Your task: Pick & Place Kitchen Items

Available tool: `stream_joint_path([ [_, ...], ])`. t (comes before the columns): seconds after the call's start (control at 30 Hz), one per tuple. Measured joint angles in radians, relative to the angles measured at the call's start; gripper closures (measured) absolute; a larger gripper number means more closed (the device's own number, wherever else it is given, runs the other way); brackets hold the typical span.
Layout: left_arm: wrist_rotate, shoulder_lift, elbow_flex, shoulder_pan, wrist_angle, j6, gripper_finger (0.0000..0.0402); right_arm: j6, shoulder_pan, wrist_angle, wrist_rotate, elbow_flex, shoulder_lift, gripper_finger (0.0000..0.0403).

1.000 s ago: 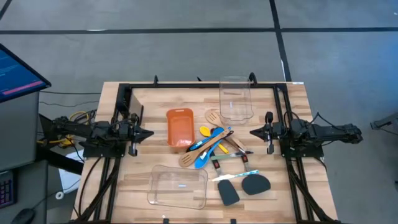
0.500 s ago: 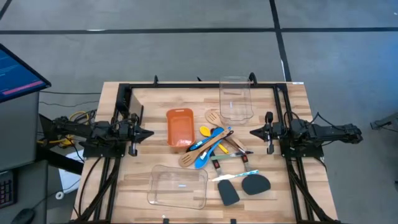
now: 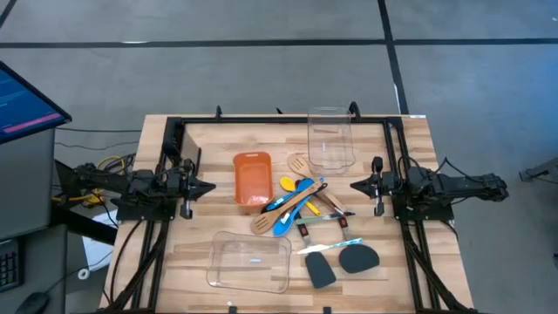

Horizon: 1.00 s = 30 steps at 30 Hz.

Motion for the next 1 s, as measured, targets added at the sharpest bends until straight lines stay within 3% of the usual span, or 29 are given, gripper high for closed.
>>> stream_joint_path([
  [1.0,0.0,0.0,0.0,0.0,0.011,0.0,0.0399,0.0,0.0,0.0,0.0,0.0,0.0,0.0403],
])
